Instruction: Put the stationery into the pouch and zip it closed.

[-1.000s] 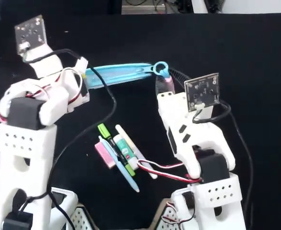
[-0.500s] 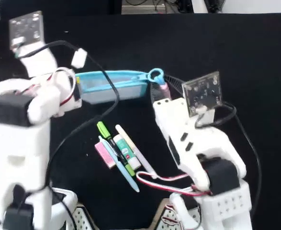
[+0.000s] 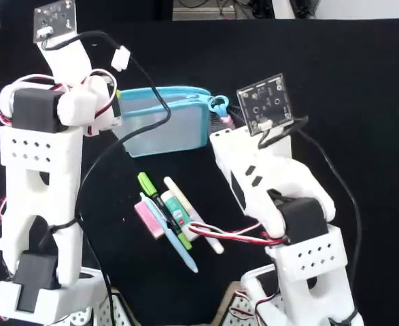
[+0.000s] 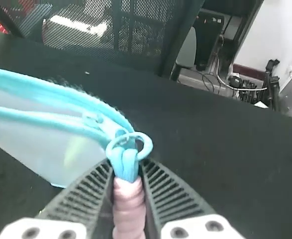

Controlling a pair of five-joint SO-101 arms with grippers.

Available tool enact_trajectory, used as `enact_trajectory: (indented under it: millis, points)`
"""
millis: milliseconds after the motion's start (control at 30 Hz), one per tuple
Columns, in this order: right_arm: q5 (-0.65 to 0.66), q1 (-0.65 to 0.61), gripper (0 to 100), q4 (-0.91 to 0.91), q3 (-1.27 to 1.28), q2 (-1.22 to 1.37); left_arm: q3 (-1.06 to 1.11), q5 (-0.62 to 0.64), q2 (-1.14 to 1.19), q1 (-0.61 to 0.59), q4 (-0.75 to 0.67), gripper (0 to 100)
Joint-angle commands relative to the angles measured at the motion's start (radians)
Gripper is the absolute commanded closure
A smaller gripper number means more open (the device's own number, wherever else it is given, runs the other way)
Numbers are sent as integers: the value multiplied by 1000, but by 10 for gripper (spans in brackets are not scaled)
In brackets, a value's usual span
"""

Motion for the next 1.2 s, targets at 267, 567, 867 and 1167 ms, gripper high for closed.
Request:
enact_trajectory:
  millis: [267, 567, 867, 1167]
  points:
    - [5, -9, 987, -5, -39, -2, 47, 18, -8, -13, -46, 970]
    - [8, -54, 792, 32, -108, -8, 18, 46, -8, 21, -44, 970]
    - [0, -120, 667, 252, -318, -170, 28, -175, -8, 10, -38, 970]
    - [6, -18, 843, 364, -243, -44, -77, -180, -8, -59, -31, 970]
